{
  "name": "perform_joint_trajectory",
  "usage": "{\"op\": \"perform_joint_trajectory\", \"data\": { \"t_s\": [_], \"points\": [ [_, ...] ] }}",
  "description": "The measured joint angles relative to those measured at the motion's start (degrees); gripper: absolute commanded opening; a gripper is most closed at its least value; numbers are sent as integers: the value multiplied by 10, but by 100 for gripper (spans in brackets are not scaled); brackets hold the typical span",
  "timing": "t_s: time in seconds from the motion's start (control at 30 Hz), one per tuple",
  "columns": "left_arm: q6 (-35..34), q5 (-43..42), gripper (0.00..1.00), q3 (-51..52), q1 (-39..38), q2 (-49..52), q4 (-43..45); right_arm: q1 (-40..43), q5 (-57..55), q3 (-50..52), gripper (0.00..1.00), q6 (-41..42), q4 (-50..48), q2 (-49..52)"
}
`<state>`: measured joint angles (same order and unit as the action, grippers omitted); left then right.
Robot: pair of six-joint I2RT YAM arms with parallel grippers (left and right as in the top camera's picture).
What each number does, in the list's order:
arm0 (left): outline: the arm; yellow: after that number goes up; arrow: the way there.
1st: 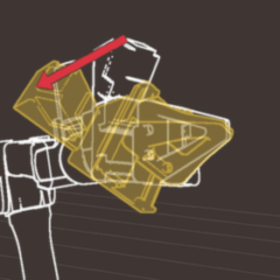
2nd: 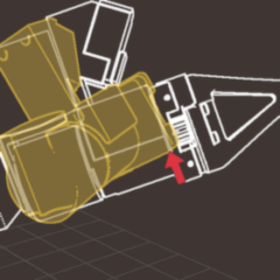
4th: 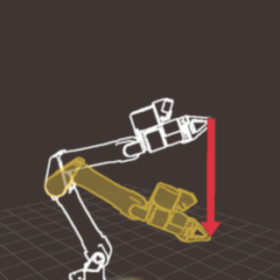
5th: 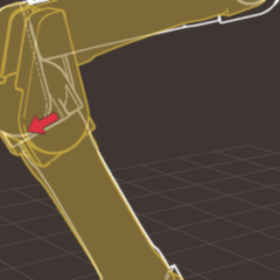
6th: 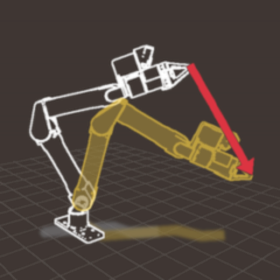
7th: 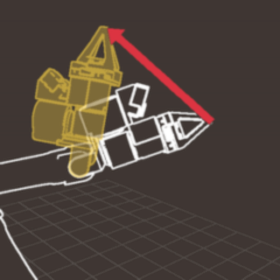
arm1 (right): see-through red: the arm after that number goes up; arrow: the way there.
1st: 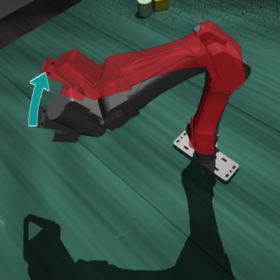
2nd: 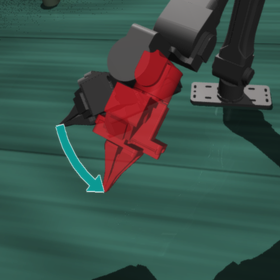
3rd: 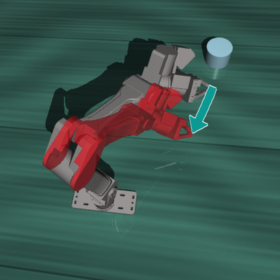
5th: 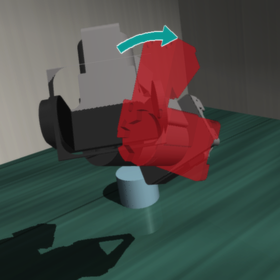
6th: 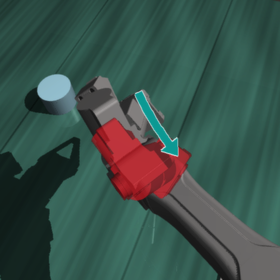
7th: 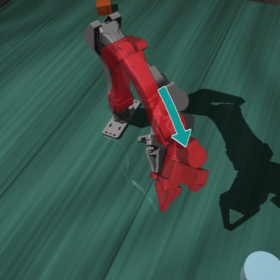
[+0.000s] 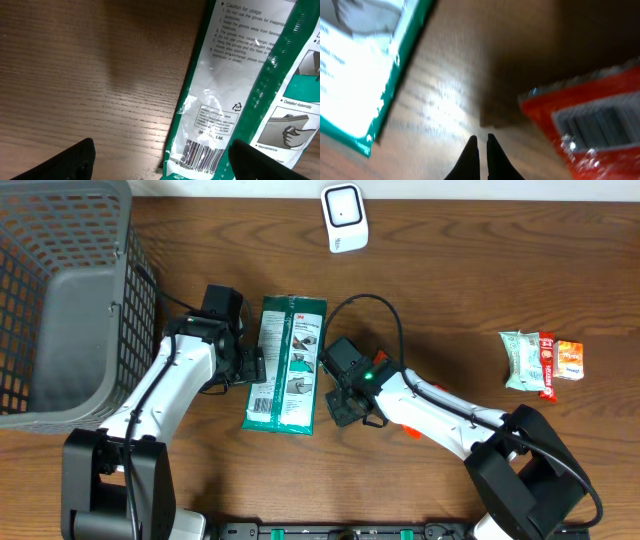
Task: Scan the item barcode
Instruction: 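Lower right gripper onto the red snack bag and grasp it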
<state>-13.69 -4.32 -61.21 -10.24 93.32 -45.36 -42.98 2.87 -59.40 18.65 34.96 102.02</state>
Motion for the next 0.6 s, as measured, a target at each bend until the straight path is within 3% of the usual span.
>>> {"op": "perform_joint_trajectory", "data": {
  "t_s": [0.33,0.6],
  "points": [
    [0,0,86,0,0,0,0,0,7,0,2,0,54,0],
    [0,0,86,0,0,0,0,0,-106,0,4,0,44,0]
  ]
}}
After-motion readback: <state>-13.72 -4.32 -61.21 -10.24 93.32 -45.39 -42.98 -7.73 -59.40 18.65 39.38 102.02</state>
